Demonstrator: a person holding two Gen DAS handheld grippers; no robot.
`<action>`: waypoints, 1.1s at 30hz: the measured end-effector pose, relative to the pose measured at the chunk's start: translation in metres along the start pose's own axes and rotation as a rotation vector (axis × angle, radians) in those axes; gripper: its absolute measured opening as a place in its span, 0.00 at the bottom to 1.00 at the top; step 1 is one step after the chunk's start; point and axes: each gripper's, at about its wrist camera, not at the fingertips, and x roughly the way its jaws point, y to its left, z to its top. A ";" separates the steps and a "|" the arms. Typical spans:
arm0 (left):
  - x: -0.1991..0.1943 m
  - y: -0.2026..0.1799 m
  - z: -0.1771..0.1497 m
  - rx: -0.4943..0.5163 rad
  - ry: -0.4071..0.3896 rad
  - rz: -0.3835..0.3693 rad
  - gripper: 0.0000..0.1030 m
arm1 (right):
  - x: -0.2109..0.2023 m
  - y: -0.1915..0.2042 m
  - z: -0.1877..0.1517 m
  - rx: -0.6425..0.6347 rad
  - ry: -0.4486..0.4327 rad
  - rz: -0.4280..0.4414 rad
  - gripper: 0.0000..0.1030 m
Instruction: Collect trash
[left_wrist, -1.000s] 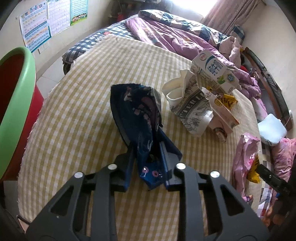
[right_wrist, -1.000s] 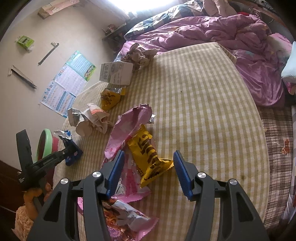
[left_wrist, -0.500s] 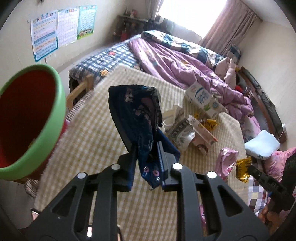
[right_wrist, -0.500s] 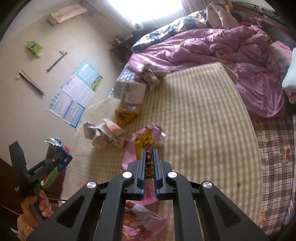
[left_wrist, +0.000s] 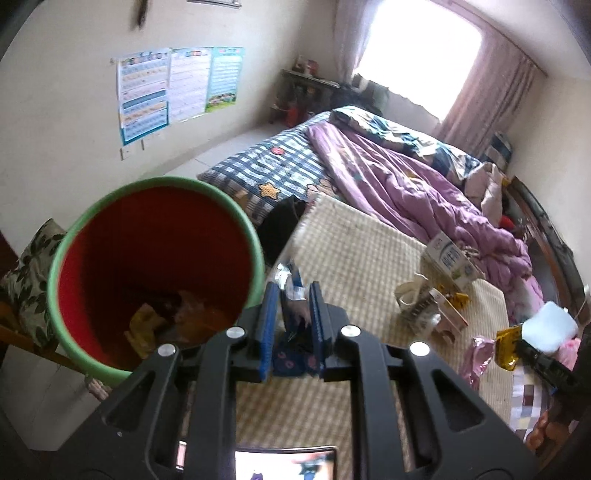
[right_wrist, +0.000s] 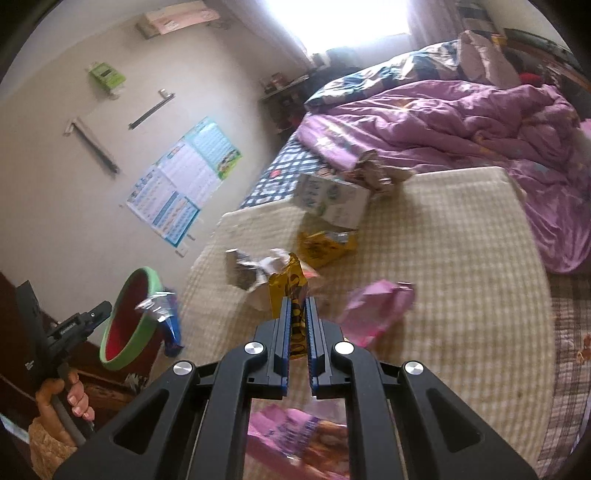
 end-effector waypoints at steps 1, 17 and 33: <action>-0.001 0.003 -0.001 -0.006 0.003 0.000 0.14 | 0.003 0.006 0.000 -0.011 0.006 0.009 0.07; 0.081 -0.025 -0.039 0.096 0.211 -0.004 0.54 | 0.035 0.045 -0.018 -0.067 0.095 0.065 0.07; 0.048 -0.018 -0.027 0.118 0.131 -0.033 0.10 | 0.039 0.058 -0.018 -0.083 0.103 0.089 0.07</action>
